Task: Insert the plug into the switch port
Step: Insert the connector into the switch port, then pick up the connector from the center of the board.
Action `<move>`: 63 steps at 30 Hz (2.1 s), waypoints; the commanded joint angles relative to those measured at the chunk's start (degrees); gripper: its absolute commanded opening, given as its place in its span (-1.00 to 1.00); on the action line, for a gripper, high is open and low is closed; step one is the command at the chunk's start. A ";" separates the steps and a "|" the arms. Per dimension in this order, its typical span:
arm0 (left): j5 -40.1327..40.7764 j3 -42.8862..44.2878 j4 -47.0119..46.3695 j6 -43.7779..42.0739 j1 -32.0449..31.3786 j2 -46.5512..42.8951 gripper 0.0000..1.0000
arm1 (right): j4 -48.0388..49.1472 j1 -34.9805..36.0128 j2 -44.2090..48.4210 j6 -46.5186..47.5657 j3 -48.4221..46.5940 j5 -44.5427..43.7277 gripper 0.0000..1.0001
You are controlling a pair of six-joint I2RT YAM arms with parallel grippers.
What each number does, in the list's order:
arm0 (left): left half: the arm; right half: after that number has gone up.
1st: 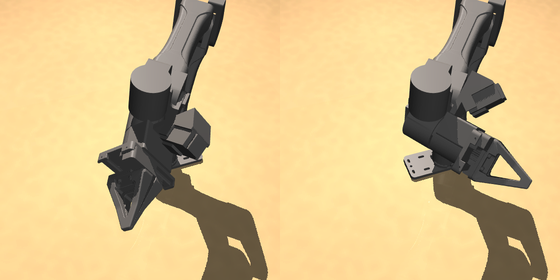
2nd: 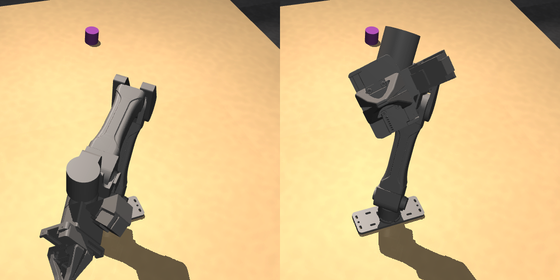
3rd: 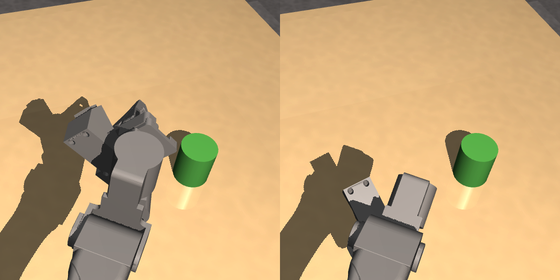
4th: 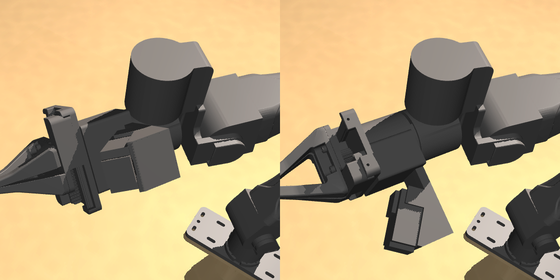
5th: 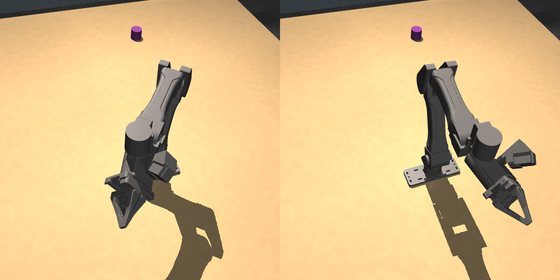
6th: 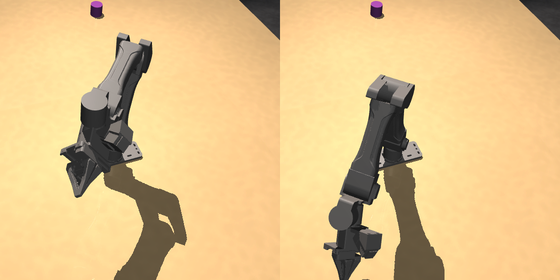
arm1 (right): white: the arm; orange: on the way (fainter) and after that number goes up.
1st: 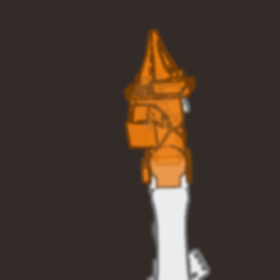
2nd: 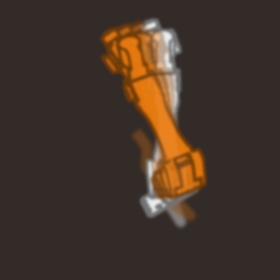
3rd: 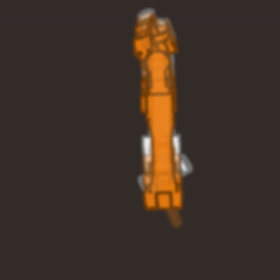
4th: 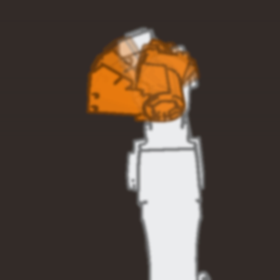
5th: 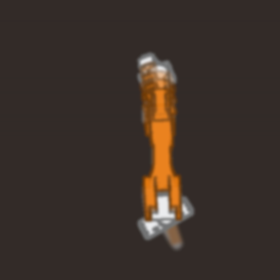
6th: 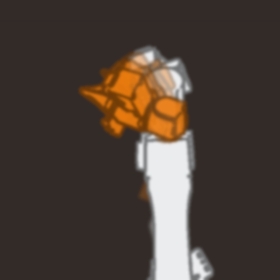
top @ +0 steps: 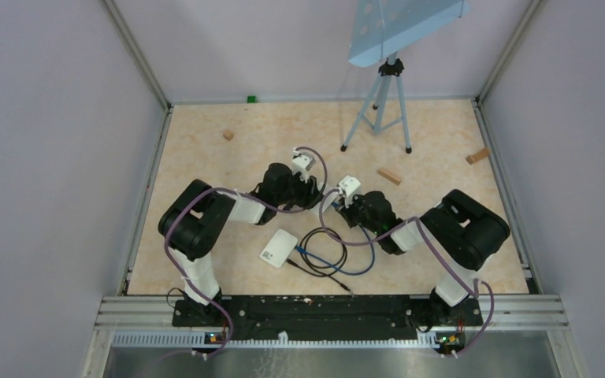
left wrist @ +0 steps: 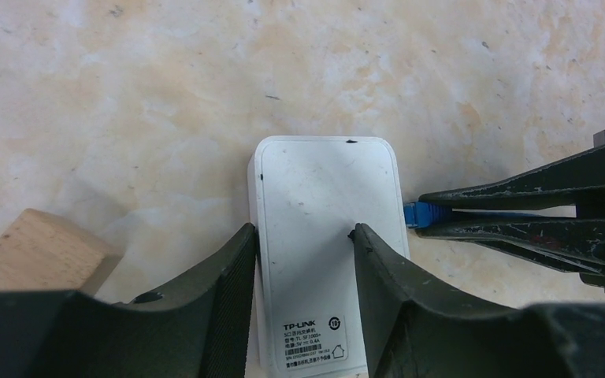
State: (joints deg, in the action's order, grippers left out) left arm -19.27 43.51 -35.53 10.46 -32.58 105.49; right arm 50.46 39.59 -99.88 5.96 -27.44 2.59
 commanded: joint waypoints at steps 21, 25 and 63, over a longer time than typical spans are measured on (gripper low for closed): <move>20.41 10.22 35.05 6.59 4.28 -19.97 0.74 | -24.64 1.36 18.05 -6.52 -5.21 -3.81 -0.02; 23.01 8.56 43.21 9.96 4.56 -27.89 0.79 | -38.22 1.35 25.09 -14.99 -8.42 -5.24 0.12; 1.71 -1.66 55.06 7.30 6.38 -56.05 0.78 | -57.67 14.87 9.48 -10.17 -17.93 -17.97 -1.00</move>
State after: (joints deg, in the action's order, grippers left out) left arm -16.12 41.78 22.13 18.92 -26.24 48.56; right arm -6.28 54.96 -94.52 -0.91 -48.56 -9.61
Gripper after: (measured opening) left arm 0.888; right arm 0.016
